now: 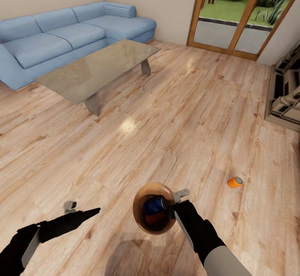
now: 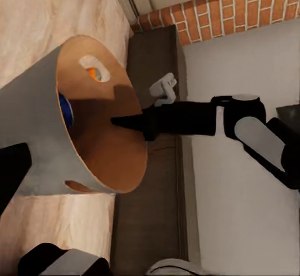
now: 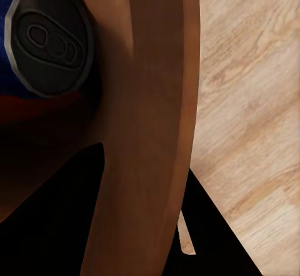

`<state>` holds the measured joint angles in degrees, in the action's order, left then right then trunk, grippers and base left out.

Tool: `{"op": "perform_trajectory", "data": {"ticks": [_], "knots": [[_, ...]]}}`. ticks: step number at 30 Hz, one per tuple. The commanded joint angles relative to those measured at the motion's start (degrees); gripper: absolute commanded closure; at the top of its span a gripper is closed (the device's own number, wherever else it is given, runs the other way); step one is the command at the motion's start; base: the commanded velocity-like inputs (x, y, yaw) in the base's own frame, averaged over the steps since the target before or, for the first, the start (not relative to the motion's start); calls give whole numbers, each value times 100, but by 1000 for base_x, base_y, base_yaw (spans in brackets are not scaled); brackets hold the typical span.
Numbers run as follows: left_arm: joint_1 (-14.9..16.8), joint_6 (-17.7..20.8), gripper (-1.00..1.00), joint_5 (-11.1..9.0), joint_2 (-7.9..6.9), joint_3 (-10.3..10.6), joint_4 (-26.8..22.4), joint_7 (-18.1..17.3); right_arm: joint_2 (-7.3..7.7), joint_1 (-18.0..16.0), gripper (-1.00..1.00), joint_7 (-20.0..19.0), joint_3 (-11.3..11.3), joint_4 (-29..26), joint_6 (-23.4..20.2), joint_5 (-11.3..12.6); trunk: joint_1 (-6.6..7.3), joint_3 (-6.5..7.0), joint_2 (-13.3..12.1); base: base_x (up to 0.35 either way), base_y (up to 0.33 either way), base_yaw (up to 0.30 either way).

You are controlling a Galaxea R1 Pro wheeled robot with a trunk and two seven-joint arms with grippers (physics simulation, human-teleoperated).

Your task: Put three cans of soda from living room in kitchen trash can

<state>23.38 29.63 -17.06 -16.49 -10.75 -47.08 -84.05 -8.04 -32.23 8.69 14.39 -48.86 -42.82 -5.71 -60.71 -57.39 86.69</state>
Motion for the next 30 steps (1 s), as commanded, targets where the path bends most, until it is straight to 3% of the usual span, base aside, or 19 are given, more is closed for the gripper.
{"op": "perform_trajectory", "data": {"ticks": [1, 3, 9, 15, 25, 30], "knots": [[0, -97, -100, -1, -72, -29, 107, -5, 0, 0, 100, -8, 2, -1, 9, 61, 0, 0, 0, 0, 0, 0], [0, -310, -100, 0, -242, -84, 355, -15, 2, 1, 100, -14, 2, -4, 9, 64, 0, 0, 0, 0, 0, 0], [0, -961, -100, 1, -436, -136, 833, -21, 4, 5, 100, -26, 2, -9, 6, 69, 0, 0, 0, 0, 0, 0], [0, -1263, -100, 1, -472, -157, 954, -12, 5, 6, 100, -48, 2, -10, 2, 77, 0, 0, 0, 0, 0, 0], [0, -1308, -100, 1, -478, -164, 972, 4, 12, 6, 100, -51, 2, -10, 1, 79, 0, 0, 0, 0, 0, 0], [0, -1310, -100, -15, -468, -156, 973, 536, 13, 8, 100, -52, -4, -10, 7, 79, 0, 8, 0, 0, 0, 0]]}}
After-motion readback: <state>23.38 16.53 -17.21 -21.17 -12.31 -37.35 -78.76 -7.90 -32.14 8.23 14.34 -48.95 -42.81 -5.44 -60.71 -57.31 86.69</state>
